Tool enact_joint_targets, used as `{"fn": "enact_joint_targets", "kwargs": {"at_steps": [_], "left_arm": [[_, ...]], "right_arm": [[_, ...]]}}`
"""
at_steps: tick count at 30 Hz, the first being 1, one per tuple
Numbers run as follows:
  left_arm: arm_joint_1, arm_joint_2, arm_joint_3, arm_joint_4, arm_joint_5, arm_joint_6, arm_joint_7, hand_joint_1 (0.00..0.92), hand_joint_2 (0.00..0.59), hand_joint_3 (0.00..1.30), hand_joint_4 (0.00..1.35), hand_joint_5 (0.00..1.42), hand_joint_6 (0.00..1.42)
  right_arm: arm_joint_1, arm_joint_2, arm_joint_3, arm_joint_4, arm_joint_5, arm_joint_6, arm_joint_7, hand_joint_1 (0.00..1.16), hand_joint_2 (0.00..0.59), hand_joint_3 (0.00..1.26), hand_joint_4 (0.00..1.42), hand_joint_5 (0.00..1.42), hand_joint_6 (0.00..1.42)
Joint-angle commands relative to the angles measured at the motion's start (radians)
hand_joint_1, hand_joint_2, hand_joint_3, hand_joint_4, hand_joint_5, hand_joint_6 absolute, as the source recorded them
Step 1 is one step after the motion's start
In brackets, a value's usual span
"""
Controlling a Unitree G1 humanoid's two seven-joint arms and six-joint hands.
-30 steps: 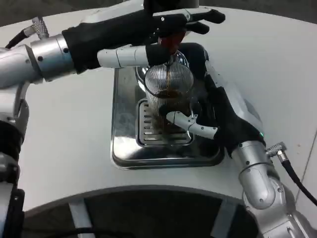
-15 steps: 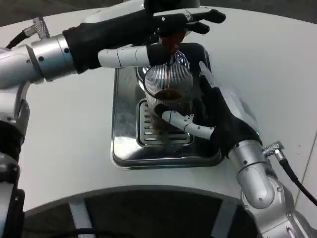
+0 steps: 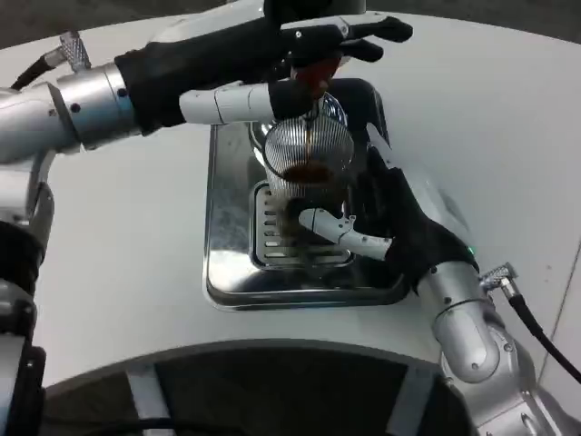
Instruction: Grasp the cup under the faucet to collect the drink, then remove the cup.
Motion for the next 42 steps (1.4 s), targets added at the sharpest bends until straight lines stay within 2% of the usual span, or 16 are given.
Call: {"fn": "enact_joint_targets", "kwargs": {"at_steps": [1, 5, 10, 25, 42], "left_arm": [[0.037, 0.01, -0.02, 0.028, 0.06, 0.014, -0.021, 0.0, 0.038, 0.11, 0.0, 0.08, 0.0], [0.037, 0.008, -0.017, 0.03, 0.054, 0.021, -0.019, 0.0, 0.038, 0.11, 0.0, 0.09, 0.0], [0.036, -0.002, 0.009, 0.029, 0.016, 0.076, -0.034, 0.0, 0.038, 0.12, 0.0, 0.11, 0.0], [0.038, -0.025, 0.116, -0.033, -0.089, 0.335, -0.103, 0.0, 0.045, 0.12, 0.0, 0.13, 0.02], [0.08, -0.019, 0.165, -0.137, -0.107, 0.431, -0.118, 0.0, 0.045, 0.14, 0.05, 0.17, 0.05]], "right_arm": [[-0.012, 0.009, -0.004, 0.015, 0.008, -0.007, -0.016, 0.44, 0.166, 0.0, 0.0, 0.0, 0.0], [-0.012, 0.009, -0.004, 0.013, 0.009, -0.01, -0.021, 0.45, 0.166, 0.0, 0.0, 0.0, 0.0], [-0.011, 0.011, -0.001, 0.003, 0.005, -0.007, -0.026, 0.45, 0.167, 0.0, 0.0, 0.0, 0.0], [-0.004, 0.014, 0.002, -0.022, -0.004, 0.004, -0.023, 0.47, 0.174, 0.0, 0.0, 0.0, 0.0], [0.015, 0.03, 0.008, -0.066, -0.014, 0.003, -0.031, 0.54, 0.195, 0.0, 0.0, 0.0, 0.0]]}}
